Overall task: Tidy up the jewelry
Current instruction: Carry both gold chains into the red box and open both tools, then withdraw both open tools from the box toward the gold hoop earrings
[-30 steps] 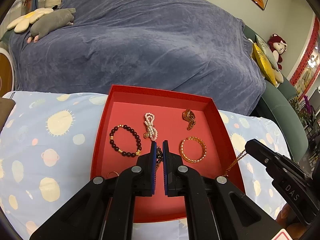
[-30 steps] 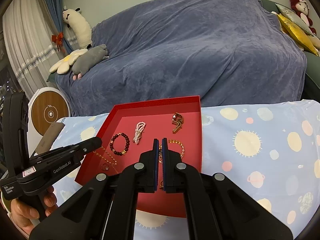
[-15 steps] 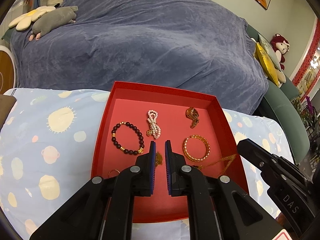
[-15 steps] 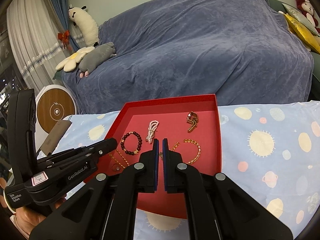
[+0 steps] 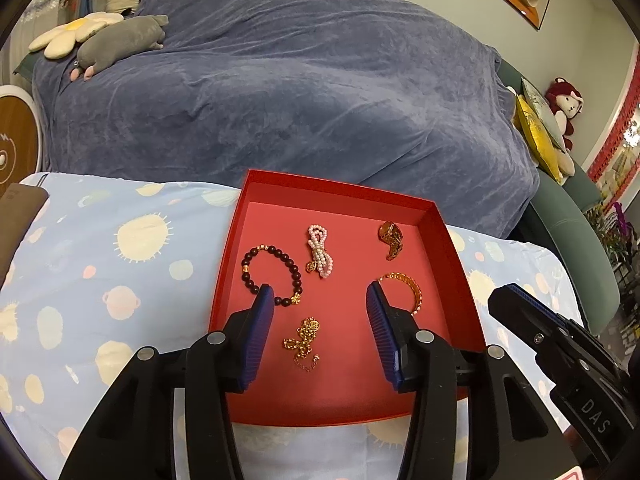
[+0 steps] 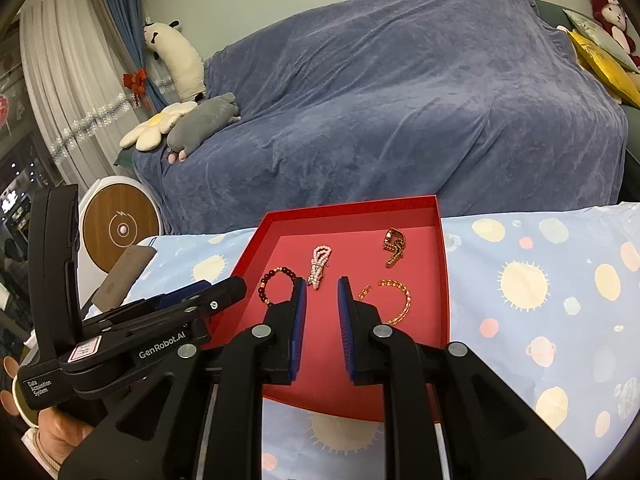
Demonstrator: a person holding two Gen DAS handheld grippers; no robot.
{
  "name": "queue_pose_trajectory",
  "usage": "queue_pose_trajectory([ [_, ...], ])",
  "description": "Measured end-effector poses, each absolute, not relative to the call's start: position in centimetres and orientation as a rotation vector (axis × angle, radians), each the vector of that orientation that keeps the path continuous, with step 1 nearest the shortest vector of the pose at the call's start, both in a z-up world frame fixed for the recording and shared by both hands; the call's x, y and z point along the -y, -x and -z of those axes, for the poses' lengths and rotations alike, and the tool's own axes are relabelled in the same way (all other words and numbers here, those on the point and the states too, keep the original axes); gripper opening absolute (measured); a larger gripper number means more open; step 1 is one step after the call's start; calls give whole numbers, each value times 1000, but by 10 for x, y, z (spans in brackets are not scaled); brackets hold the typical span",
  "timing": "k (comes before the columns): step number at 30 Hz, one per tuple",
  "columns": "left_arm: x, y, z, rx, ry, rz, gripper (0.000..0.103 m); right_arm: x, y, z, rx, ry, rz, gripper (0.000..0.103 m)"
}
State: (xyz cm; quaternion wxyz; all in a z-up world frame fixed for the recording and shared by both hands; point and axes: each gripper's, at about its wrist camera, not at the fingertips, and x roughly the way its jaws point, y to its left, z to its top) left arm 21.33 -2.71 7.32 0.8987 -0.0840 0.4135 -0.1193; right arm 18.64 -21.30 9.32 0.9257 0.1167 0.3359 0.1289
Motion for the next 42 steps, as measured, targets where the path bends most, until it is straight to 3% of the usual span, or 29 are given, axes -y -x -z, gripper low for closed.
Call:
queue_pose_trajectory([
  [4, 23, -202, -77, -852, 166, 246, 47, 216, -167, -98, -673, -256, -263, 17],
  [7, 23, -188, -77, -850, 148, 249, 50, 216, -150, -94, -688, -257, -269, 28],
  [25, 9, -92, -44, -916, 77, 252, 60, 223, -41, -40, -834, -203, -291, 32],
  [42, 11, -53, 19, -1017, -67, 218, 60, 183, -40, 6, -939, -104, -343, 32],
])
